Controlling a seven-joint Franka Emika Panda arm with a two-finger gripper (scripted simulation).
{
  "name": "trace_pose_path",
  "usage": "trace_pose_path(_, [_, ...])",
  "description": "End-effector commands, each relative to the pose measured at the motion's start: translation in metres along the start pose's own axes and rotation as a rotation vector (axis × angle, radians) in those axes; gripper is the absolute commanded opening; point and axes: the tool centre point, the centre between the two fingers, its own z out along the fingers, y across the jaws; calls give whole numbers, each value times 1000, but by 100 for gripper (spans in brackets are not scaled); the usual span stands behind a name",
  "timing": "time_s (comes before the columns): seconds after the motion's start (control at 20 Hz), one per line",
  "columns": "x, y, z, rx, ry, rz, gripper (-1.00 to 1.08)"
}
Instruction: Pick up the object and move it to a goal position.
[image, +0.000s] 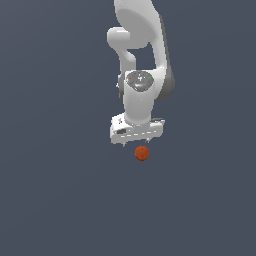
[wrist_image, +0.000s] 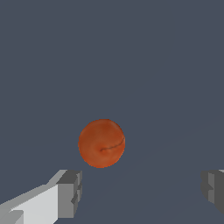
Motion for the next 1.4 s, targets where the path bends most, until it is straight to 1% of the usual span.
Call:
trace_pose_path(0.0, [0,-7,9,-3,-4,-66,100])
trace_pose_path(0.3, [0,-23,31,-7,-12,-227,100])
trace_pose_path(0.6, [0,-33,43,-7,-16,-320,100])
trace_pose_path(0.8, [0,-36,46,-7,-17,-343,100])
trace_pose_path(1.05, [0,-35,49,-7,-17,-338,100])
trace_pose_path(1.35, [-2,-36,76,-7,-17,-342,100])
